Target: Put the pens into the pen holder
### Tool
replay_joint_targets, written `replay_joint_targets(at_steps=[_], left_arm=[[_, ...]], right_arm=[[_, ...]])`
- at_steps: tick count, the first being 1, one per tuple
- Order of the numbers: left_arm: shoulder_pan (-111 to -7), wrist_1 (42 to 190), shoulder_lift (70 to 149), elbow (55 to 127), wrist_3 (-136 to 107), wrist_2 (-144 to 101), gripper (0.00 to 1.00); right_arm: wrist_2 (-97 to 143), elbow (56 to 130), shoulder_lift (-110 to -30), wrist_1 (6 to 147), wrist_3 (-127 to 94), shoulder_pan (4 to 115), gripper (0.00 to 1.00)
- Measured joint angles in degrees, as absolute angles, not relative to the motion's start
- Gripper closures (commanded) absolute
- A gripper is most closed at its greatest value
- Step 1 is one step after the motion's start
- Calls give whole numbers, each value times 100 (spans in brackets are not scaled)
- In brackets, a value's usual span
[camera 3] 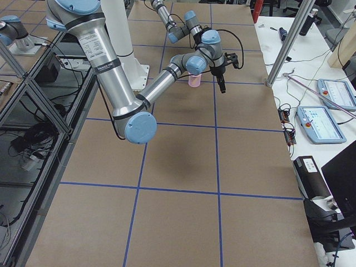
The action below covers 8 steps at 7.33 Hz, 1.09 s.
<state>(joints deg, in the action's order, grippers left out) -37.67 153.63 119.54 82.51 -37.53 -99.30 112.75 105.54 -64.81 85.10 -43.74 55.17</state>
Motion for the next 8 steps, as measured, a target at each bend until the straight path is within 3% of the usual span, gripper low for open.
replay_joint_targets(at_steps=[3,8], left_arm=[[-5364,13280,11517,8705,-3352,-12066,3],[-7827,10824,10186,9232,-407,-13450,0]], right_arm=[[12108,10519,-7182,8556,-2716,6530,1],[12706,10498,-8942,8571,-621,7979,1]])
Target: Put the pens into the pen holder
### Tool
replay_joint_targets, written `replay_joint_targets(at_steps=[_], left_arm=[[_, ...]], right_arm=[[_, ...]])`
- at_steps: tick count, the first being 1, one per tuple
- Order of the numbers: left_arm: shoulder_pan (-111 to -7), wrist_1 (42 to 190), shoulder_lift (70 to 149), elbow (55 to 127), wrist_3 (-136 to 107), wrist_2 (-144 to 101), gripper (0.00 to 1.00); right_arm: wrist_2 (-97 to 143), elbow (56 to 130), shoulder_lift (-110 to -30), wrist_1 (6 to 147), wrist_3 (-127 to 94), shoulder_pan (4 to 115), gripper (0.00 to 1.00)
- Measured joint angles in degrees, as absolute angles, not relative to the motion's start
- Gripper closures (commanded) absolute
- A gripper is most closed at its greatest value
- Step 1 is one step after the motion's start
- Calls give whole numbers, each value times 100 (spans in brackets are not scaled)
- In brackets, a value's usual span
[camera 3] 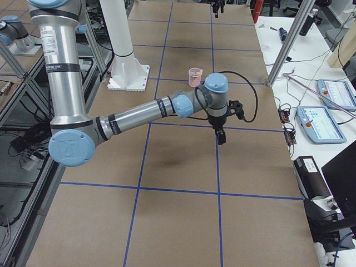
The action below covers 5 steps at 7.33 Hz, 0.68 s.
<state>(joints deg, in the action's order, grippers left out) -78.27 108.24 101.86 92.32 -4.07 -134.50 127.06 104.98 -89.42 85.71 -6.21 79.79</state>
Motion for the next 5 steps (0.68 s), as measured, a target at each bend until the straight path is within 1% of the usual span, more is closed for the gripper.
replay_joint_targets(at_steps=[2,3,5], left_arm=[[-8560,10603,9571,9047,-185,-13379,0],[-8718,10586,9341,8735,-161,-13259,0],[-8897,10709,9077,8329,-69,-13199,0]], right_arm=[[13051,10490,-9508,8572,30,8577,1],[13118,10455,-9702,8555,119,8719,1],[13148,10256,-9807,8525,116,8883,1]])
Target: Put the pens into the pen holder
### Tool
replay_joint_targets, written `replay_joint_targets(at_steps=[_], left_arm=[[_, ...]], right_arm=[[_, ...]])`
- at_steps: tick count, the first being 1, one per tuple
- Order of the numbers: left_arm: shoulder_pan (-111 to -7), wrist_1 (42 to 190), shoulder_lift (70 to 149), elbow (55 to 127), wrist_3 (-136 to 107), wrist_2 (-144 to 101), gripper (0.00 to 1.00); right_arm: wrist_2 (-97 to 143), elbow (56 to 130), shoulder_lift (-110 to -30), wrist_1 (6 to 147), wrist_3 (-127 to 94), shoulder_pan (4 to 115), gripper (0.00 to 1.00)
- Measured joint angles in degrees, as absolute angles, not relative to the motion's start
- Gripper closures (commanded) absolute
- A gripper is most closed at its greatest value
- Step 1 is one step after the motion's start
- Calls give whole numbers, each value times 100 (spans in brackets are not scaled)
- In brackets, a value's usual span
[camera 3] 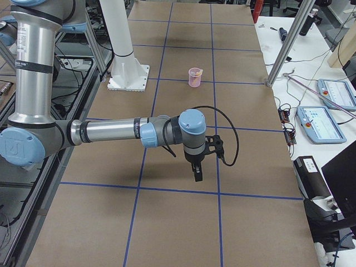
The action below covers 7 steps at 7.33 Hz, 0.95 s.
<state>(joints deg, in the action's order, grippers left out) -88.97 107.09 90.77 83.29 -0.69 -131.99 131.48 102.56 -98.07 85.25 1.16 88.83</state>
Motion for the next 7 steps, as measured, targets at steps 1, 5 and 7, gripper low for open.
replay_joint_targets(at_steps=[1,5,7], left_arm=[[-8930,10715,8958,8290,-79,-13196,0],[-8913,9246,8720,9422,-417,-13159,0],[-8903,9047,8424,10007,-420,-13179,0]], right_arm=[[13153,10164,-9803,8520,94,8940,1],[13149,10132,-9764,8517,72,8982,1],[13152,10157,-9706,8534,76,8978,1]])
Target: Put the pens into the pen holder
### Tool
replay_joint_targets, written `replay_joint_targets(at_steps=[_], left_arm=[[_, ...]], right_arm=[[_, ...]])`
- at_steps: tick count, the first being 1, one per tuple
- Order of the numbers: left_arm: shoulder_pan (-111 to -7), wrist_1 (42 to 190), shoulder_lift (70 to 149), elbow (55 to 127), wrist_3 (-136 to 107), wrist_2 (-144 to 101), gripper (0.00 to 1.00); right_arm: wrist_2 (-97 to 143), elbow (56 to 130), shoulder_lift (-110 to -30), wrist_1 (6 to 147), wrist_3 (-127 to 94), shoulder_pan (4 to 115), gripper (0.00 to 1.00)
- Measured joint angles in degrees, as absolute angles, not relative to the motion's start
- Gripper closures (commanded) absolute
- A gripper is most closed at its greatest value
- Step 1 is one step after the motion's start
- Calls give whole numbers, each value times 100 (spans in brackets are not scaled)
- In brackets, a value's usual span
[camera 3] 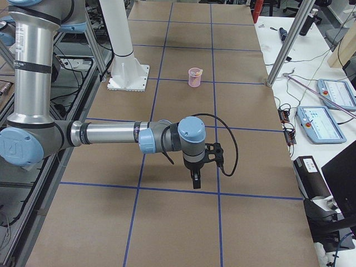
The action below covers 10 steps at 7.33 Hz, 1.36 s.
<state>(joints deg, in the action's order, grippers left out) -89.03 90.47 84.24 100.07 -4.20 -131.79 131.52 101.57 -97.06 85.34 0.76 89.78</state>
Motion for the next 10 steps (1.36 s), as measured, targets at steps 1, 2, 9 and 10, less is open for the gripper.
replay_joint_targets(at_steps=[1,2,9,10], left_arm=[[-8899,9067,8402,10102,-418,-13206,0],[-8897,9087,8402,10138,-422,-13263,0],[-8895,9100,8350,10078,-425,-13683,0],[-8895,9097,8350,10079,-423,-13688,0]], right_arm=[[13149,10158,-9676,8563,73,8977,1],[13134,10155,-9660,8586,71,8977,1],[13117,9908,-9557,8982,127,8970,1],[13104,9787,-9596,8969,151,8970,1]])
